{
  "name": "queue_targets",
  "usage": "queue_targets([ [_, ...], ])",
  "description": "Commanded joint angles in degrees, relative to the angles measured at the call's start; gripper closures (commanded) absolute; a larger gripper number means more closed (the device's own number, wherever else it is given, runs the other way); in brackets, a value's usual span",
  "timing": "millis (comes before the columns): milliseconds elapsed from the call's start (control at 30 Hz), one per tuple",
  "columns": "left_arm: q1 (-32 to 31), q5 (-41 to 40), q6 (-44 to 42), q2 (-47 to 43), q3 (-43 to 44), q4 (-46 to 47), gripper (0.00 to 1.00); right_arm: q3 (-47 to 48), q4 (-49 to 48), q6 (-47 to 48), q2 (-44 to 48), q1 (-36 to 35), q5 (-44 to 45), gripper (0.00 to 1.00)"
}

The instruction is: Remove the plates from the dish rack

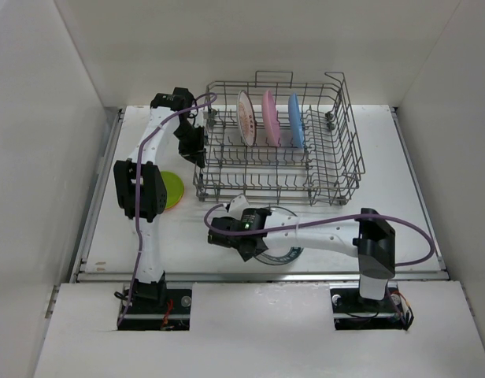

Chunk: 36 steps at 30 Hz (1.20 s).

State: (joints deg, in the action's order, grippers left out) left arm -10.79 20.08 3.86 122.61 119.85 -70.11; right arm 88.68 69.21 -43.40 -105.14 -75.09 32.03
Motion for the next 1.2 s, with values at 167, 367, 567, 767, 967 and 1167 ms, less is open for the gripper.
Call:
queue_targets([
  [167, -1.34, 3.22, -3.59, -2.28, 1.44, 1.20, 1.00, -2.45, -4.78, 1.03, 1.61, 0.20, -1.18, 0.15],
  [367, -1.34, 1.90, -4.21, -2.28, 1.44, 0.67, 1.00, -3.69, -5.40, 1.03, 1.00, 0.73, -0.66, 0.14],
  [567, -1.34, 1.90, -4.21, -1.76, 1.44, 0.67, 1.00, -3.69, -4.17, -0.81, 0.11, 1.26, -0.13, 0.14],
  [767, -1.34, 1.90, -4.21, -1.76, 1.96, 0.15, 1.00, 1.48, -6.01, -0.12, 9.49, 1.26, 2.16, 0.12],
  [967, -1.34, 1.90, -2.11, -2.28, 1.44, 0.15, 1.00, 2.11, -19.97, 6.03, 24.69, 13.07, -5.45, 0.05],
  [1167, -1.34, 0.50, -2.72, -2.81, 4.50, 0.15, 0.76, 9.47, -27.37, 17.81, 21.32, 35.42, -19.71, 0.05],
])
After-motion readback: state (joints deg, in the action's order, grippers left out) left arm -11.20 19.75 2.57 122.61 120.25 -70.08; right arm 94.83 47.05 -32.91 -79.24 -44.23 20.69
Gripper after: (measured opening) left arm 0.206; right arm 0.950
